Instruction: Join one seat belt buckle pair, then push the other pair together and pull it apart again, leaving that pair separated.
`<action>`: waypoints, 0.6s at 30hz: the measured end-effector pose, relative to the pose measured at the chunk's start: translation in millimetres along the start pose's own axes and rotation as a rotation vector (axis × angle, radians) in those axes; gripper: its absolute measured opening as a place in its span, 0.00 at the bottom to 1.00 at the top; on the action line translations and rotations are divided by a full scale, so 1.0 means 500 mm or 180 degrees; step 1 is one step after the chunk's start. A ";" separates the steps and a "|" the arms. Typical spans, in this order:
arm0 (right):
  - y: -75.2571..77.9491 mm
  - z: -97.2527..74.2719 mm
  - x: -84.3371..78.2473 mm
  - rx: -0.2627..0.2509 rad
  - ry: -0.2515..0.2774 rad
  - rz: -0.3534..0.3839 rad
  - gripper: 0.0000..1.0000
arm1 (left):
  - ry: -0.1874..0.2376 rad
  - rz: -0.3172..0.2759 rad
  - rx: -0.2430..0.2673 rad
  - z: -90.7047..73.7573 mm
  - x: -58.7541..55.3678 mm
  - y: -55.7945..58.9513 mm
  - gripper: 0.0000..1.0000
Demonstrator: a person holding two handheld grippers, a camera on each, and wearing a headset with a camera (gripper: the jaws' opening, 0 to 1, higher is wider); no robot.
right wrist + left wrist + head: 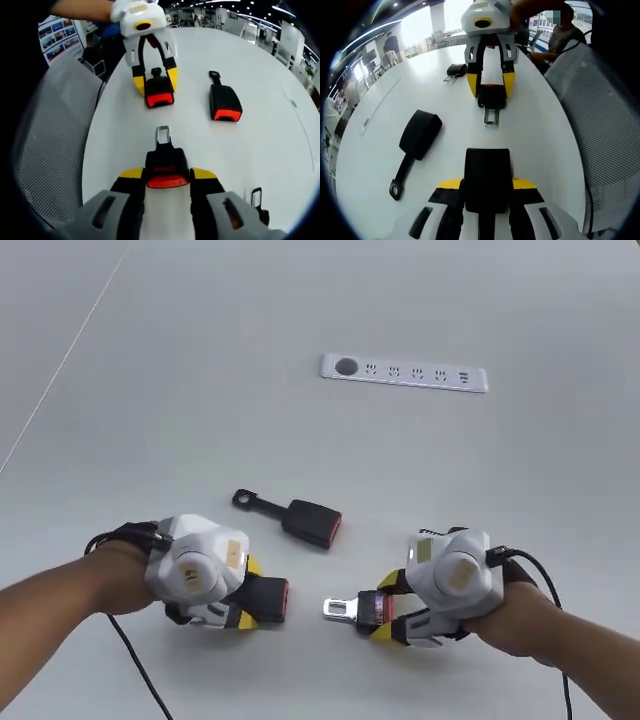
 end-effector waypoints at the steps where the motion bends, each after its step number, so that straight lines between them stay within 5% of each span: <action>1: 0.000 0.003 0.006 0.0002 0.0016 0.0014 0.34 | -0.0003 0.0004 -0.0003 0.000 0.000 0.000 0.36; 18: -0.013 0.046 0.071 0.0071 0.0155 -0.0014 0.34 | -0.0032 0.0021 -0.0021 0.000 -0.003 0.000 0.35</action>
Point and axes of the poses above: the centre of the closed fingertips' face, and the gripper's own axes: z roughly forward along the fingers, y roughly to its right, x roughly out of its top, the point moved 1 cm from there along -z, roughly backward along the fingers, and after that the axes turned 8 degrees about -x, right-handed, at the moved point
